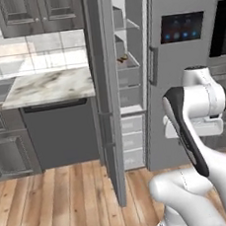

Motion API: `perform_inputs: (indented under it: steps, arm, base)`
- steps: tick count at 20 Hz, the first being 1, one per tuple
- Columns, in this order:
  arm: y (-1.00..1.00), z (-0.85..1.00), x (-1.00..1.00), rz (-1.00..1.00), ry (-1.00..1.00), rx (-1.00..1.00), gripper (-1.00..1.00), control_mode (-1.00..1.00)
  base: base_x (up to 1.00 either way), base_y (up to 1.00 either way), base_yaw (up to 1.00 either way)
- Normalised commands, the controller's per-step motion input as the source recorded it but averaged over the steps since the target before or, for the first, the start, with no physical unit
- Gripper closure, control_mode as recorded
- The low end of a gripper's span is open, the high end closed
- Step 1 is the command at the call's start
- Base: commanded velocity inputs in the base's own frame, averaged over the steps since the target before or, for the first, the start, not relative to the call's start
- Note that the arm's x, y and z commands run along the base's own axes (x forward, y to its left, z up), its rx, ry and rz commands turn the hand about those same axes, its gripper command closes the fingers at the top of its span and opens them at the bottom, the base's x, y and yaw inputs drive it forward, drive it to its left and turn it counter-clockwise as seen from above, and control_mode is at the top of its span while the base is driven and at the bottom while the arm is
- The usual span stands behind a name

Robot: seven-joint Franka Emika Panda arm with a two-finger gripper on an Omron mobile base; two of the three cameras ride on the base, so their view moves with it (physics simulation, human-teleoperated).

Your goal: Store the kebab skewer in the freezer for long-term storage. Close the freezer door after placing the cooked food.

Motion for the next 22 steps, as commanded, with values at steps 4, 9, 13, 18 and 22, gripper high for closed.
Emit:
perform_inputs:
  steps: [4,9,13,18,22]
  arm:
    - [0.00,0.00,0.00,0.00,0.00,0.00,1.00,1.00]
    - [0.00,0.00,0.00,0.00,0.00,0.00,1.00,1.00]
    - [0.00,0.00,0.00,0.00,0.00,0.00,1.00,1.00]
    - [0.00,0.00,0.00,0.00,0.00,0.00,1.00,1.00]
    - [0.00,0.00,0.00,0.00,0.00,0.00,1.00,1.00]
  base:
    - [0.59,-0.46,0.23]
    - [0.62,-0.66,0.34]
    - [0.25,-0.62,0.31]
    - [0.16,-0.51,0.33]
    - [0.19,-0.33,0.31]
